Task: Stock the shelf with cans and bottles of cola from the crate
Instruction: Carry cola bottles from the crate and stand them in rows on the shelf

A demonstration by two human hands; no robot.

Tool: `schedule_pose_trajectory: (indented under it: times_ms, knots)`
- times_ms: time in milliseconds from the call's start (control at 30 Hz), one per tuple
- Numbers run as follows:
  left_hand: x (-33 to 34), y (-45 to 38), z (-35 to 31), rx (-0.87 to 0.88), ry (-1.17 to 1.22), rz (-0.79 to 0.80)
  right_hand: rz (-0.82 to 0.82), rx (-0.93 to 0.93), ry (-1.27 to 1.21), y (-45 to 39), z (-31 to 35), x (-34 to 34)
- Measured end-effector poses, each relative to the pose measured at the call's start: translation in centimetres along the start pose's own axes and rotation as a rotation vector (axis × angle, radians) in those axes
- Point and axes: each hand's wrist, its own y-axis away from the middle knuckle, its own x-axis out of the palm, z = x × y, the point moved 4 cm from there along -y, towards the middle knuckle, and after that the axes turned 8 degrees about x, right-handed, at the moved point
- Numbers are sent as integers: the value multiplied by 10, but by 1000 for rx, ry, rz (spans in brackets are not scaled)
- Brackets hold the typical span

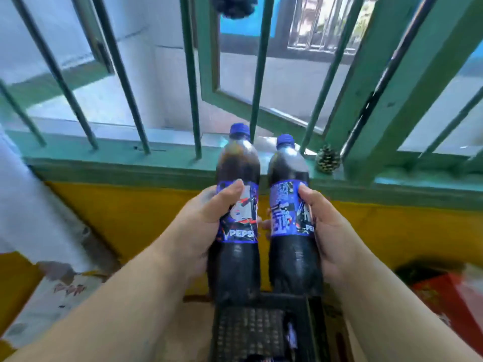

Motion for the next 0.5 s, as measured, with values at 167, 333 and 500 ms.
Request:
schedule_pose_trajectory:
  times_ms: [167, 333, 500]
  knots:
    - [-16, 2, -31, 38, 14, -2, 43, -16, -1, 3, 12, 39]
    - [-19, 15, -49, 62, 58, -61, 167, -15, 72, 2, 18, 56]
    - [1, 33, -56, 110, 144, -114, 265, 47, 119, -5, 27, 63]
